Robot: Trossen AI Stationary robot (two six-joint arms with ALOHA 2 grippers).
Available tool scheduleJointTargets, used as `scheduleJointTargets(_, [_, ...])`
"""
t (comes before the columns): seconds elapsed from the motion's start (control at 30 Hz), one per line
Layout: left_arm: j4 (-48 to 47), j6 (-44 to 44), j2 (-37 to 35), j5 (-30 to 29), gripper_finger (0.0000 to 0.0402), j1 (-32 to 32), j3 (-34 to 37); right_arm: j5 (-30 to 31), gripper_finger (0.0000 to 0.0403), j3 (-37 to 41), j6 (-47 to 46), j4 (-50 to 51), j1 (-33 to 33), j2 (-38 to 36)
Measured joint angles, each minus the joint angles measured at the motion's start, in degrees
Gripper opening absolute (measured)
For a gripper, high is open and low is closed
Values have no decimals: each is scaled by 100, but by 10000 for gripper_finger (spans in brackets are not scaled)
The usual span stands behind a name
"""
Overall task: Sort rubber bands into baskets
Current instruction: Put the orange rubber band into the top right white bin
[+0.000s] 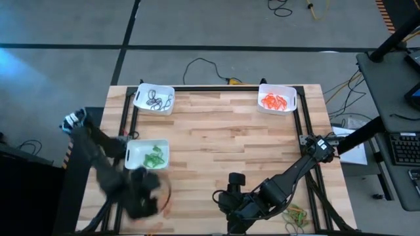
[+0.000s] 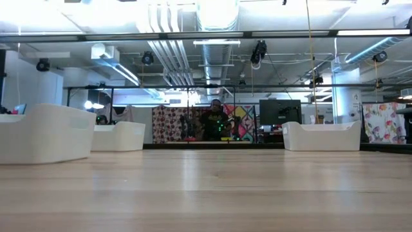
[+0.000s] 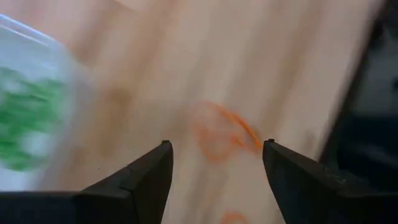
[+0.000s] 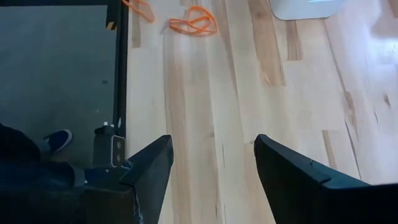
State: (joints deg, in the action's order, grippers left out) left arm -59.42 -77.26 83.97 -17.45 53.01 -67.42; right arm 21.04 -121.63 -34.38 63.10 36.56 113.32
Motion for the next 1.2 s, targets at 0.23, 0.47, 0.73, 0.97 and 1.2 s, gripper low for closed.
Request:
scheduleJointTargets(0.23, [889, -769, 1488, -46, 231, 1013, -99, 2, 219, 19, 426, -142, -107, 7])
scheduleJointTargets(0.47, [952, -1005, 2076, -590, 213, 992, 181, 0, 219, 19, 506, -323, -136, 7])
scheduleJointTargets(0.73, [2227, 303, 2226, -570, 110, 876, 737, -44, 219, 19, -22, -360, 58, 7])
scheduleJointTargets(0.97, [2375, 1135, 1900, -442, 7, 312, 807, -46, 219, 6, -330, -140, 229, -147])
scheduleJointTargets(1.2, [2658, 2805, 1077, -581, 1, -804, 682, -158, 219, -67, -1604, 1135, 395, -571])
